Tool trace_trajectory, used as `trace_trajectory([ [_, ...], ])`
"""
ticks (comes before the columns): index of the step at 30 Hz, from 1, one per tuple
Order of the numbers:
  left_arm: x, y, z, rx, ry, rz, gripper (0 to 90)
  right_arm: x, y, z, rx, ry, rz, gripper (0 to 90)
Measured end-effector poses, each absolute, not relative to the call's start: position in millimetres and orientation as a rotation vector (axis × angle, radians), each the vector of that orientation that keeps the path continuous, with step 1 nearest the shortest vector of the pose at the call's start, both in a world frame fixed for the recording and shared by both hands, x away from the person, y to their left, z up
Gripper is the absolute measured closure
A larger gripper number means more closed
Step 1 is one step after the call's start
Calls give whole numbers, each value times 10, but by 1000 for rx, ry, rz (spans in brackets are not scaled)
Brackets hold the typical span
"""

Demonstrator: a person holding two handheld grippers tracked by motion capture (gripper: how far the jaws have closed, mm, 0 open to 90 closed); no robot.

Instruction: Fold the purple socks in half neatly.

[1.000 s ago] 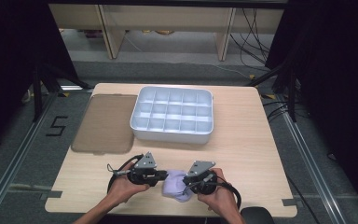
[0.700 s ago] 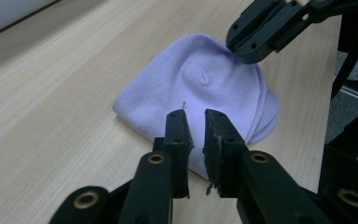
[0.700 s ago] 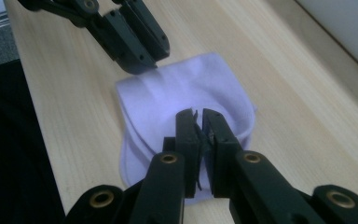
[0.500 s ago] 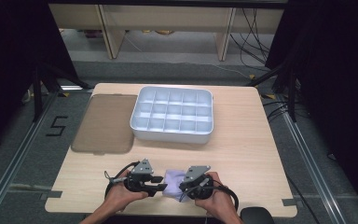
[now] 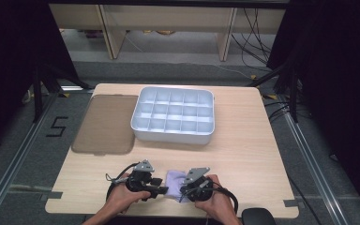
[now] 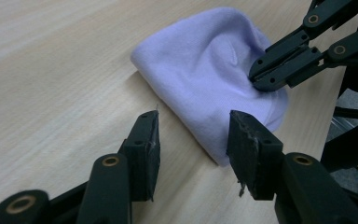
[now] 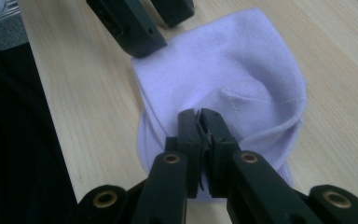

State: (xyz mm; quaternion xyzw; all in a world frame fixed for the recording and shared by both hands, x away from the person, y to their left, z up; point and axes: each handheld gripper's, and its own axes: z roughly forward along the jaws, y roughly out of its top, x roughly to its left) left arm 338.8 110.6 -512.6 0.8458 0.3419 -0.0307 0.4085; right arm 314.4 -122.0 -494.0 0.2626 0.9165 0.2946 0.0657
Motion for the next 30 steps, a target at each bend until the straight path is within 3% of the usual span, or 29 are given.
trace_trajectory([
  [9, 3401, 1010, -5153, 2105, 854, -90, 592, 3166, -1220, -4952, 736, 2763, 922, 873],
  [16, 3379, 998, -5131, 2135, 777, 2, 808, 3173, -1215, -4950, 742, 2749, 931, 866],
  [30, 3391, 1102, -4983, 2182, 716, 76, 832, 3121, -808, -4991, 583, 2769, 956, 872],
])
